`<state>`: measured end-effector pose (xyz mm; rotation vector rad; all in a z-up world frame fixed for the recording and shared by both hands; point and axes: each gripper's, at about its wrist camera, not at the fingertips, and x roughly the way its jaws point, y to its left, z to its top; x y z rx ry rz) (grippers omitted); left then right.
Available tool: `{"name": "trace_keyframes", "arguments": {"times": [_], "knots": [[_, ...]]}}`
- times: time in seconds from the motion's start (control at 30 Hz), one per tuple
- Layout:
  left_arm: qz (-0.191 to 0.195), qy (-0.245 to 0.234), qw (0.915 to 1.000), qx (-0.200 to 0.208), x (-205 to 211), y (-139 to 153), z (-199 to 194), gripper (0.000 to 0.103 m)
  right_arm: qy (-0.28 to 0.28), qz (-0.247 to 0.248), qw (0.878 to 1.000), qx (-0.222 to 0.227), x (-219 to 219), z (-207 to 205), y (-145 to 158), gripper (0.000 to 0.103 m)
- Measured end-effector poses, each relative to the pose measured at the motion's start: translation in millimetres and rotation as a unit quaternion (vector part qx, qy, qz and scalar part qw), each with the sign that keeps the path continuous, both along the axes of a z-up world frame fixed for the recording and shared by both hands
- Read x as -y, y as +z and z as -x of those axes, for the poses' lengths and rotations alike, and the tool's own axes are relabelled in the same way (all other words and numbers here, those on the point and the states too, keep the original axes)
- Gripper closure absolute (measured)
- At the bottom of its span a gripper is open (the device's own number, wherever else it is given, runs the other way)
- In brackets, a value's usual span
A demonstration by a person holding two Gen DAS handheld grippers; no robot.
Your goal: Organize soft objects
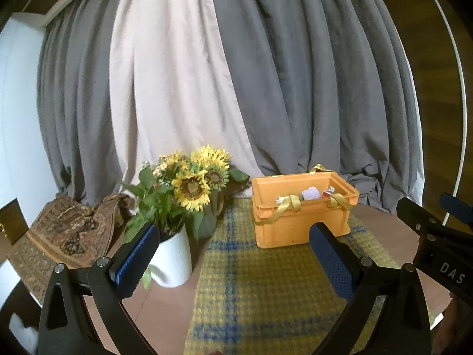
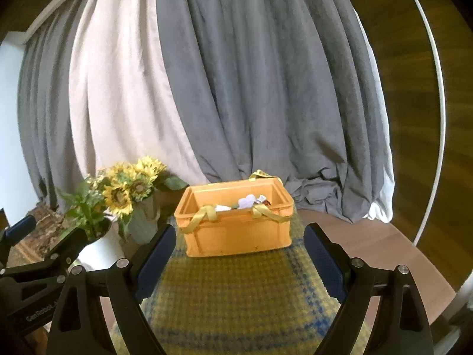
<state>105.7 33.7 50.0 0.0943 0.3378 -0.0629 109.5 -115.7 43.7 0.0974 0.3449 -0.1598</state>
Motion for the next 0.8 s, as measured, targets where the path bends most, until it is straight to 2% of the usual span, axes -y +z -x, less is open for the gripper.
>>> {"name": "trace_keyframes", "arguments": {"times": [0.4,0.8], "knots": [[0.005,0.007,1.0,-0.005,13.2,-3.6,90.6,0.0,0.016,-0.001,1.0,-0.002,16.2,89.5,-1.2,0.014],[0.003,0.003,1.0,0.0,18.3,-1.2,127.4,0.0,0.019,-0.003,1.0,-0.002,23.6,136.0,-1.2,0.014]]}}
